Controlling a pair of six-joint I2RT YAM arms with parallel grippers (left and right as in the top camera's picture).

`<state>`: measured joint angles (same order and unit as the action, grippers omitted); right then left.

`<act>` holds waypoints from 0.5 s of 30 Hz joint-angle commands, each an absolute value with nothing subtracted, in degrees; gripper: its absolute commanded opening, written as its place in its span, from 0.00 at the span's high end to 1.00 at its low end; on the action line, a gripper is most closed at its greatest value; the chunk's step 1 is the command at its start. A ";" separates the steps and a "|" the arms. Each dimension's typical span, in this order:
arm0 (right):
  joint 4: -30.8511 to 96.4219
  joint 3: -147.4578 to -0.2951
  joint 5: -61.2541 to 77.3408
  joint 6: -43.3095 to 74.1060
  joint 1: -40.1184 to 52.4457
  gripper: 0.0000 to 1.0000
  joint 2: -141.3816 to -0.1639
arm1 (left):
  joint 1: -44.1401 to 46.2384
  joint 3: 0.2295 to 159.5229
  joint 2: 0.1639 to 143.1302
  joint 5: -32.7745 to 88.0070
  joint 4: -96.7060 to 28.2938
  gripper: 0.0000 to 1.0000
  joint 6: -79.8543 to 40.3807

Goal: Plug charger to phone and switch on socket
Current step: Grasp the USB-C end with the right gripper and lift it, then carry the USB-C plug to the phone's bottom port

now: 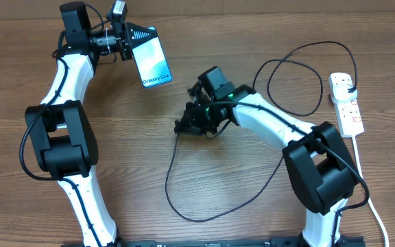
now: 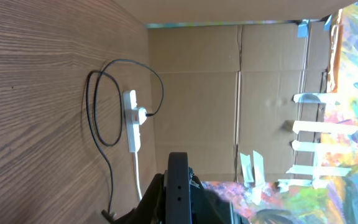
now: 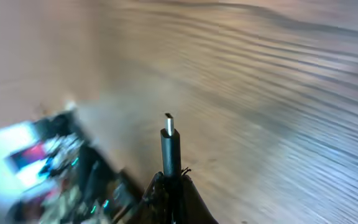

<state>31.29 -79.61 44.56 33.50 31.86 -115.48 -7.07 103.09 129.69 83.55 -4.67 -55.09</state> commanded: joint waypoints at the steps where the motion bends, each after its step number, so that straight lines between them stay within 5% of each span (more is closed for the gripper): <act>1: 28.42 -81.19 58.43 26.79 30.74 0.96 -113.14 | -9.15 103.61 129.43 86.87 -4.43 0.96 -55.96; 15: 3.05 -81.19 67.79 37.32 30.24 0.96 -113.14 | -9.87 103.61 129.43 87.55 -4.45 0.95 -55.92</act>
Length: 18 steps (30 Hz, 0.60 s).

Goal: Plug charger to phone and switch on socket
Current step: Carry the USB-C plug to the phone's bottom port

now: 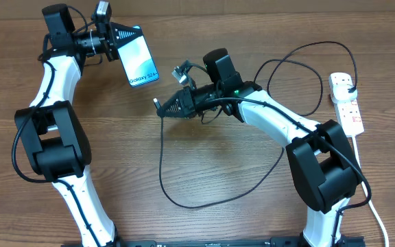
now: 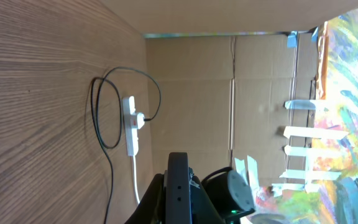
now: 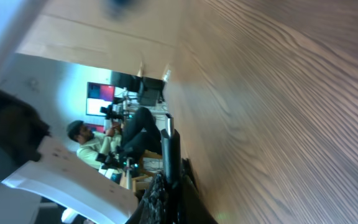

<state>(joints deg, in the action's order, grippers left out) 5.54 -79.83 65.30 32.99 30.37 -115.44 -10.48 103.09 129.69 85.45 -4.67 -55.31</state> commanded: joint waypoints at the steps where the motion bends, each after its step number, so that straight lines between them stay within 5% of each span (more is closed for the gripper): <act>1: 1.41 -81.19 67.79 38.59 30.22 0.96 -113.14 | -9.82 103.61 129.43 87.48 -4.45 0.96 -55.92; 18: -6.79 -81.19 62.83 48.14 30.24 0.96 -113.14 | -9.54 103.61 129.43 85.25 -4.43 0.95 -57.36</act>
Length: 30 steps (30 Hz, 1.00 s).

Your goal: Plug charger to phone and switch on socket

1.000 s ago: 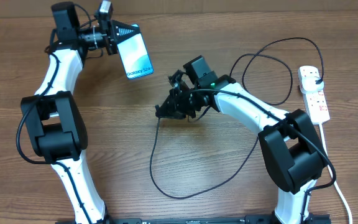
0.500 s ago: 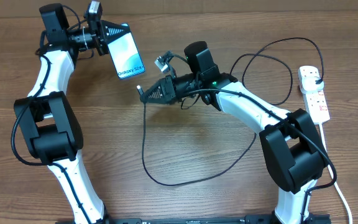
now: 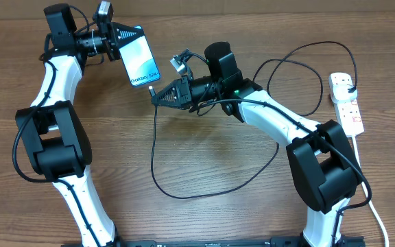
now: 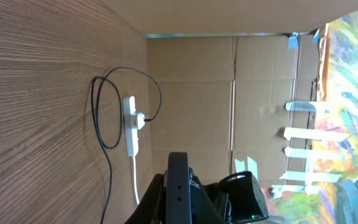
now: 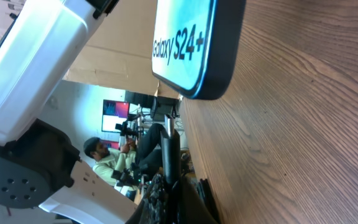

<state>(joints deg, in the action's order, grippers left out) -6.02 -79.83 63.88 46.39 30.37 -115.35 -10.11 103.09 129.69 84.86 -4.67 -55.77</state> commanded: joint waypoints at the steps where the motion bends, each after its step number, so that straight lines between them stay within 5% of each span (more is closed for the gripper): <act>1: -7.22 -81.19 62.81 48.31 30.24 0.96 -113.14 | -9.47 103.61 129.43 85.25 -4.43 0.95 -57.25; 30: -6.94 -81.17 60.84 49.41 30.24 0.96 -113.14 | -9.13 103.61 129.43 86.87 -4.43 0.95 -57.06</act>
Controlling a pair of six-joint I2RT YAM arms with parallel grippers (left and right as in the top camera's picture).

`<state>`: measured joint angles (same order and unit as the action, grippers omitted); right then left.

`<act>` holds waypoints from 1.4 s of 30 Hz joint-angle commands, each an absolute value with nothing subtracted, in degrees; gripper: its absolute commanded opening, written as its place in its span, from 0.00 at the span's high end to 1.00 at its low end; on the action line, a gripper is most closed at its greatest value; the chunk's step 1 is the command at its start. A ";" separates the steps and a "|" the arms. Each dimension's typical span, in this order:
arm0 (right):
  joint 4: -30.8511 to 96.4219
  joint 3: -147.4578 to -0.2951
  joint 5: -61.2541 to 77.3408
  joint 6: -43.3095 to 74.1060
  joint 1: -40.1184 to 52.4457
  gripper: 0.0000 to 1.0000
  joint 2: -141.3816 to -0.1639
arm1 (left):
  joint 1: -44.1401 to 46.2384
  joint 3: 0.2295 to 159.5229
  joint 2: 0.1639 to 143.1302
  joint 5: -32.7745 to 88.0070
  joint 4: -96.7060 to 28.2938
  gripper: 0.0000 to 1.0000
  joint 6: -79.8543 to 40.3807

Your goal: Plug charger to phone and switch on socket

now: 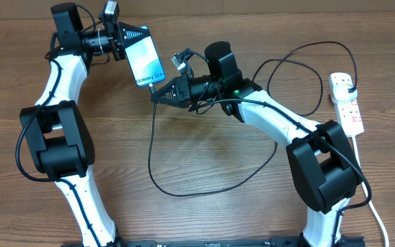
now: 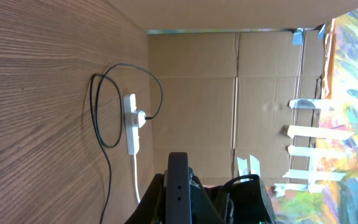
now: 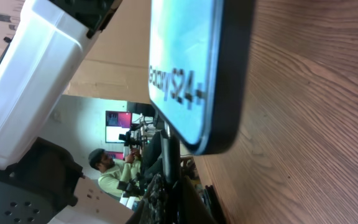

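My left gripper (image 1: 133, 41) is shut on a black phone (image 1: 147, 59) with a lit "Galaxy S24+" screen, held off the table at the back left. In the left wrist view the phone's edge (image 2: 178, 183) stands between the jaws. My right gripper (image 1: 166, 93) is shut on the black charger plug (image 1: 156, 96), just under the phone's lower end. In the right wrist view the plug (image 3: 170, 149) points up at the phone (image 3: 197, 68), its tip hidden at the bottom edge. The white socket strip (image 1: 345, 103) lies far right.
The black charger cable (image 1: 184, 192) hangs from the plug, loops over the table's middle and front, and coils back to its adapter in the socket strip (image 2: 131, 123). Cardboard walls stand behind the wooden table (image 1: 204, 158).
The left gripper has brought the phone slightly right, closer to the plug. The plug's tip, which stood clear below the phone, now meets the phone's bottom edge.
First my right gripper held the plug low over the table's middle while the left held the phone up at the back. Then the plug was raised and pointing left toward the phone. Then it stood just under the phone, and now its tip reaches the bottom edge.
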<state>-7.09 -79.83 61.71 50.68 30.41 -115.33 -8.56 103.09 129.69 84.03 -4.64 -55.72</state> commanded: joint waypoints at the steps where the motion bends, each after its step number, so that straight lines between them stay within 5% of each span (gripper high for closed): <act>1: -6.79 -81.17 60.84 49.39 30.24 0.96 -113.14 | -9.21 103.61 129.43 86.96 -4.43 0.96 -57.04; 42: -7.22 -81.17 60.42 49.50 30.24 0.96 -113.14 | -7.53 103.61 129.43 88.12 -4.67 0.96 -53.30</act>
<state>-6.66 -79.83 61.71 50.06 30.41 -115.33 -8.60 103.09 129.69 85.30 -4.67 -54.81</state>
